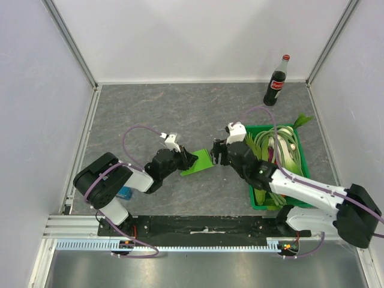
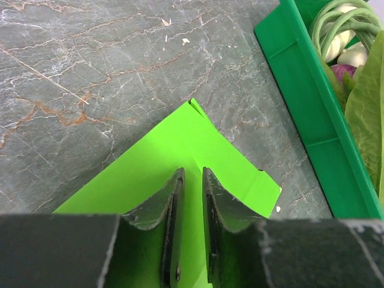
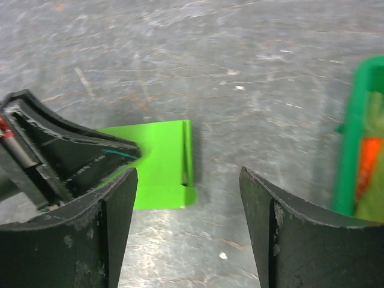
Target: Fold the paper box
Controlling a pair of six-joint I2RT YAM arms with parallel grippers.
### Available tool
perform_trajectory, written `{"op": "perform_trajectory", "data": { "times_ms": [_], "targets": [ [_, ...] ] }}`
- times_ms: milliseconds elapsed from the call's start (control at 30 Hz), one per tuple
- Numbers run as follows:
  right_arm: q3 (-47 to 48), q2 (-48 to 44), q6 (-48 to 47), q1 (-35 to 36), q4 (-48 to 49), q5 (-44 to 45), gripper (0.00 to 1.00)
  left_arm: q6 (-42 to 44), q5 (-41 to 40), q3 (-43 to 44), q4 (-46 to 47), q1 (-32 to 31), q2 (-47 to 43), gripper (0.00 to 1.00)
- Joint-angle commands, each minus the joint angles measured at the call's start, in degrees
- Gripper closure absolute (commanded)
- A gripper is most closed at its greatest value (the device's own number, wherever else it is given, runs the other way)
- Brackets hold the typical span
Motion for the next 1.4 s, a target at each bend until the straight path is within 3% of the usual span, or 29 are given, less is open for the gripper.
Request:
{"op": "perform_trajectory", "data": {
  "times_ms": [0, 100, 267, 367, 500, 633, 800, 900, 1100, 1367],
  "targets": [
    [7.3, 8.4, -4.2, -5.1, 1.0, -29.2, 0.26, -0.5, -0.4, -2.1, -2.8, -0.2, 1.5, 0.75],
    [8.4, 15.8, -1.8, -8.6, 5.0, -36.8, 0.38, -0.8, -1.9, -2.9, -2.2, -0.2, 2.0, 0.76],
    [4.6, 26.4, 3.7, -15.0, 22.1, -49.7, 0.57, -3.1, -2.3, -5.1, 3.7, -0.2, 6.5, 0.76],
    [1.5, 30.2, 4.8, -15.0, 30.1, -54.0, 0.61, -4.1, -1.8, -6.1, 7.0, -0.3, 8.9, 0.76],
    [-3.6, 32.4, 4.5, -15.4, 34.7, -51.2, 0.62, -2.6, -2.1, -6.1, 5.1, -0.2, 7.3, 0.76],
    [-3.8, 34.1, 1.3, -16.5, 30.2, -47.3, 0.63, -0.2, -1.5, -4.7, -1.5, -0.3, 2.5, 0.75],
    [-2.3, 30.4, -0.6, -16.6, 24.9, -48.4, 0.6, 2.2, 1.3, -0.9, -11.7, -0.1, -8.3, 0.64],
    [1.1, 31.5, -2.5, -16.6, 19.0, -49.2, 0.57, 4.0, 1.4, 2.3, -21.9, 0.0, -14.6, 0.57],
    [1.5, 30.9, -2.6, -16.6, 17.7, -50.8, 0.54, 2.6, -2.8, 4.9, -44.7, 2.3, -31.2, 0.43],
    [8.3, 24.6, -8.6, -16.8, 5.9, -48.1, 0.46, -4.0, -0.8, -3.2, -50.3, 4.1, -45.0, 0.38]
  ]
}}
